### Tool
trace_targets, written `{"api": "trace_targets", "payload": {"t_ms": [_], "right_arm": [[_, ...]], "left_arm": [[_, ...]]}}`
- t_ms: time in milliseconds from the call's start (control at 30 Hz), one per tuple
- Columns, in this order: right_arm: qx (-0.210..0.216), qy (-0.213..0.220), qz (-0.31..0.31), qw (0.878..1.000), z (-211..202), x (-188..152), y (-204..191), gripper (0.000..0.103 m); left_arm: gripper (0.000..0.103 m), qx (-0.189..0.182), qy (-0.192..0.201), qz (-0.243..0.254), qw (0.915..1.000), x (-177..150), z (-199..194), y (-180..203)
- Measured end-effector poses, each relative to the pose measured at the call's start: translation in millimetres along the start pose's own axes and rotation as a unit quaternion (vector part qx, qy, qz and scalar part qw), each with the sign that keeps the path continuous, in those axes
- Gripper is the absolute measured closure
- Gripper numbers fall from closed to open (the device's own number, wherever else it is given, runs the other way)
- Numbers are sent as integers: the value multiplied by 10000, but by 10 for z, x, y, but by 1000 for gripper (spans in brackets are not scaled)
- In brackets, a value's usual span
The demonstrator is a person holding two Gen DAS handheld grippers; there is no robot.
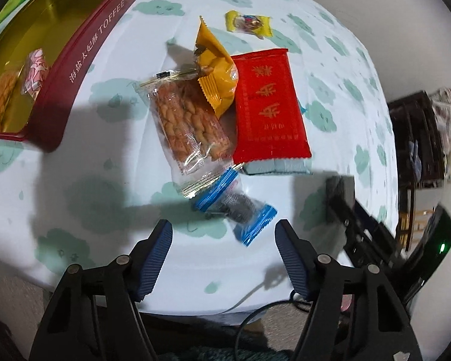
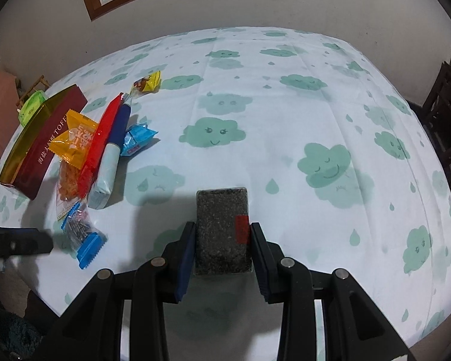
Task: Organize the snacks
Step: 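Grasp the dark seed bar with the red label with the right gripper, then grasp the blue-trimmed clear candy packet with the left gripper while the right holds the seed bar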
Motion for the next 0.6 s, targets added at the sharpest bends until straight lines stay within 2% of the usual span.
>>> {"api": "trace_targets", "payload": {"t_ms": [167, 333, 600], "right_arm": [[121, 11, 47, 9999, 13, -48, 36, 67], [166, 15, 37, 9999, 18, -64, 39, 67], [210, -4, 60, 9998, 33, -28, 33, 67]], "left_arm": [[41, 58, -12, -118, 9999, 35, 94, 84], [46, 138, -95, -27, 9999, 19, 187, 137], [60, 332, -32, 27, 9994, 94, 256, 72]]}}
Point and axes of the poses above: each gripper's, at about its wrist camera, not at the fingertips, and z roughly the way its jaws point, y to its right, x to its top, the point moved 7 cm from there along z, roughly the way its jaws point, and after that the axes turned 2 degrees about -x, right-handed, at the moved point
